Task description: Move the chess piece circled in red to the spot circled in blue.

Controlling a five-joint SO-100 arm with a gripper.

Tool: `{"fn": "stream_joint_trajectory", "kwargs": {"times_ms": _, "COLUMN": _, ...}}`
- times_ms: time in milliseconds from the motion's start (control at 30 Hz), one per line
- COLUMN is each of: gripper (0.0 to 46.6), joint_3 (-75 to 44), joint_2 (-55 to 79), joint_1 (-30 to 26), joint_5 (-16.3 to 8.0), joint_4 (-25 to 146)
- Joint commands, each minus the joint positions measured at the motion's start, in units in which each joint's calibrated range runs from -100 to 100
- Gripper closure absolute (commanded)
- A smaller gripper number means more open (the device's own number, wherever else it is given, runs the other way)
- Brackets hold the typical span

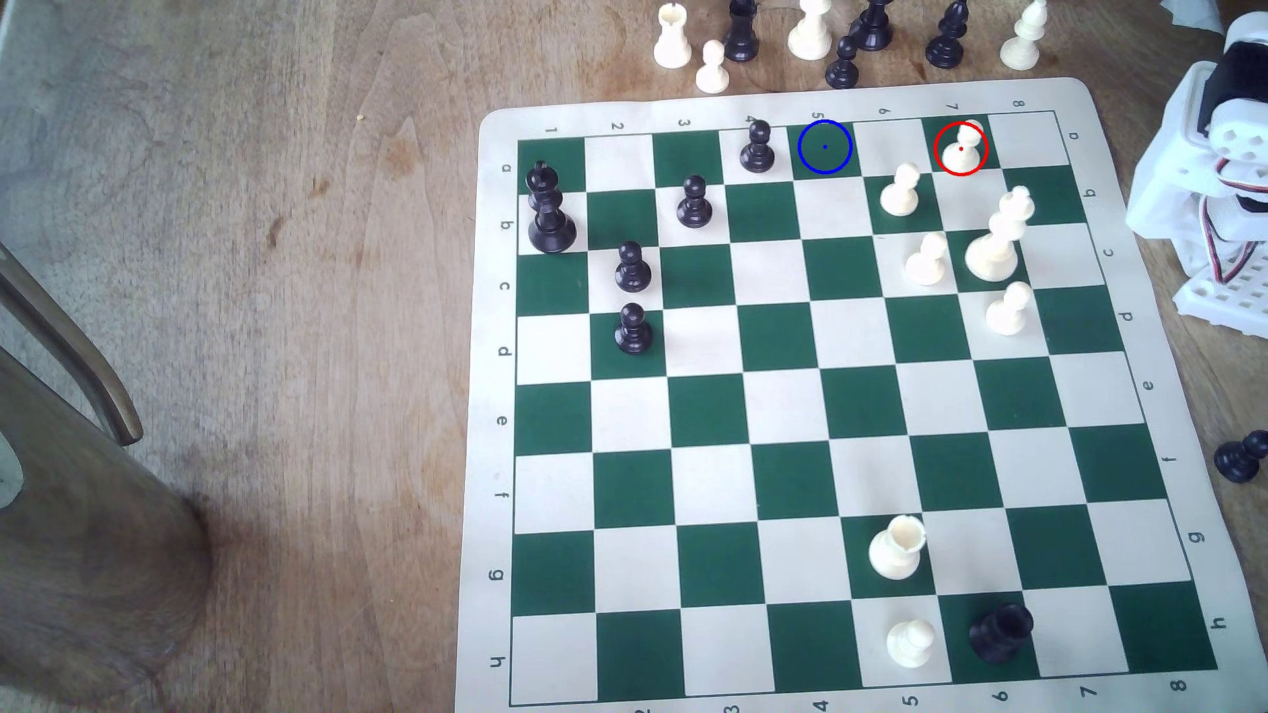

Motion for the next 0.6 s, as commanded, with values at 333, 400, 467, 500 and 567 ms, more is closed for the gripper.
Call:
{"fn": "stream_joint_trajectory", "kwargs": {"times_ms": 333, "gripper": 34.6, "joint_3": 5.41, "joint_2": 23.83, "joint_1": -4.34, "joint_5": -2.64, "joint_4": 1.76}}
{"fn": "stream_joint_trajectory", "kwargs": {"times_ms": 400, "gripper": 34.5, "joint_3": 7.59, "joint_2": 23.83, "joint_1": -4.26, "joint_5": -2.49, "joint_4": 0.45}}
{"fn": "stream_joint_trajectory", "kwargs": {"times_ms": 467, "gripper": 34.5, "joint_3": 9.86, "joint_2": 24.34, "joint_1": -3.79, "joint_5": -2.15, "joint_4": -1.27}}
{"fn": "stream_joint_trajectory", "kwargs": {"times_ms": 500, "gripper": 34.6, "joint_3": 10.31, "joint_2": 24.68, "joint_1": -3.40, "joint_5": -1.81, "joint_4": -1.84}}
{"fn": "stream_joint_trajectory", "kwargs": {"times_ms": 567, "gripper": 35.7, "joint_3": 11.31, "joint_2": 25.86, "joint_1": -1.76, "joint_5": -0.68, "joint_4": -3.89}}
